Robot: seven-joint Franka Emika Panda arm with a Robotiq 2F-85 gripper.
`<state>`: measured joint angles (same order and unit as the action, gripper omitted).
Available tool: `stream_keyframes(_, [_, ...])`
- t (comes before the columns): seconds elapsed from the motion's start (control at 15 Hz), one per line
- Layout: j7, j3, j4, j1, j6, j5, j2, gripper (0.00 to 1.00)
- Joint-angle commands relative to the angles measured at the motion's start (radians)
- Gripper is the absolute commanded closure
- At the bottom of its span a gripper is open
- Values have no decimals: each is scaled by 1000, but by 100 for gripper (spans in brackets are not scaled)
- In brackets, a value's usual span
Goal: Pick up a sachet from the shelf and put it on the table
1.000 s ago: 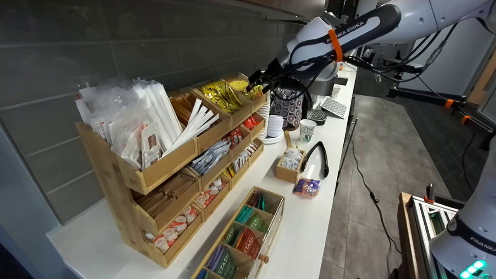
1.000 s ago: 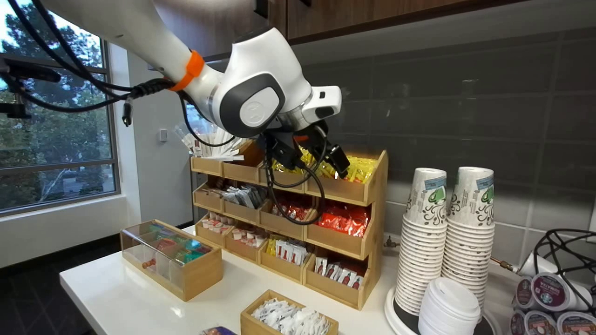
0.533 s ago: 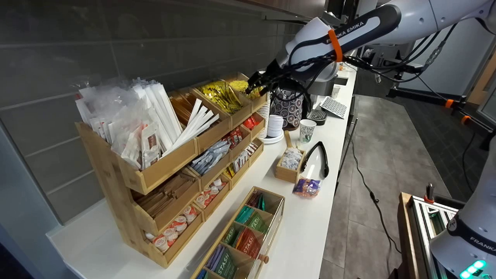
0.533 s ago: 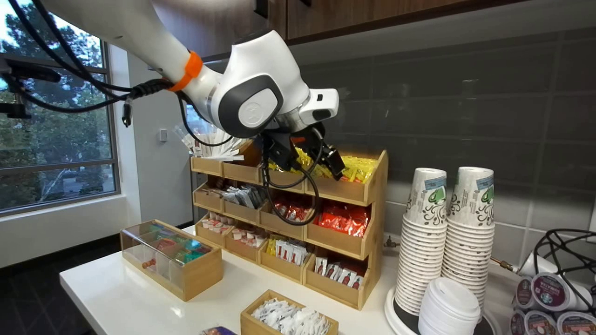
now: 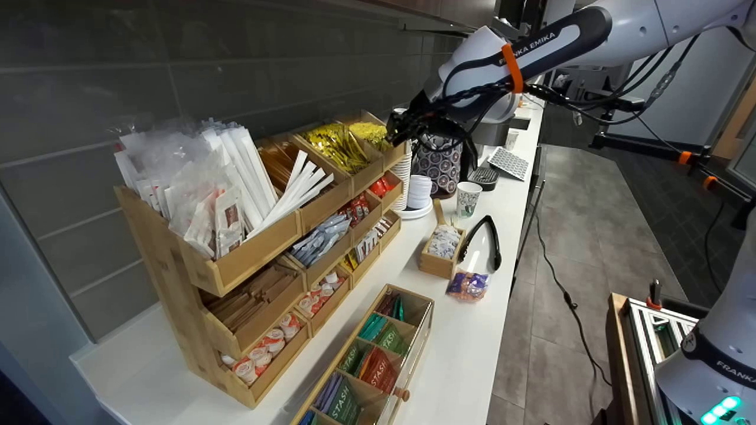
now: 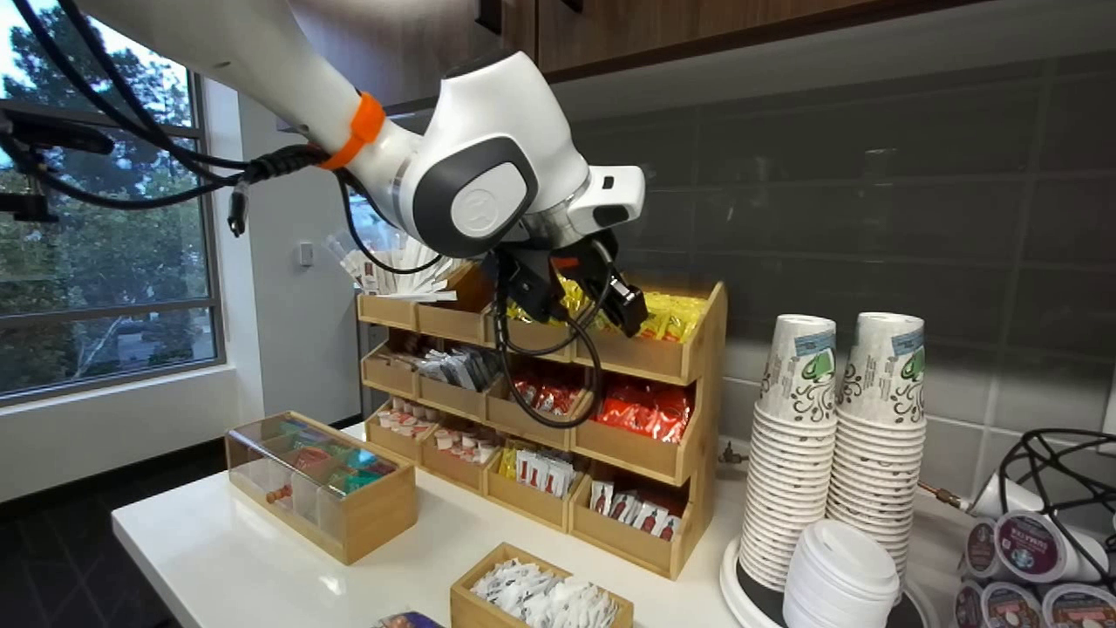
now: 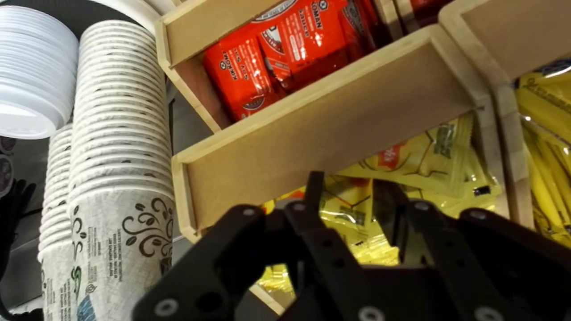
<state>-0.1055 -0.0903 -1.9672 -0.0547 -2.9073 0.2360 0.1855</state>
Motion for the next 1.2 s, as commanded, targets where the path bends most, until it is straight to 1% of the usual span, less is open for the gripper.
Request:
stream_keyframes(0.0, [-50,7,-2,5,25,-28,-2,75])
stream_keyframes(0.07, [-52,7,-2,5,25,-29,-2,85])
stream_keyframes(0.2, [-56,8,-1,4,27,-29,-4,96])
stream_keyframes(0.27, [-56,8,-1,4,28,-29,-6,100])
stream_keyframes(0.87, [-61,34,1,9,37,-14,-35,100])
stream_keyframes(0.93, [-62,36,1,9,35,-14,-39,85])
stream_keyframes(1.0, [-63,37,1,10,36,-14,-43,72])
stream_keyframes(1.13, [-65,37,0,9,43,-19,-51,60])
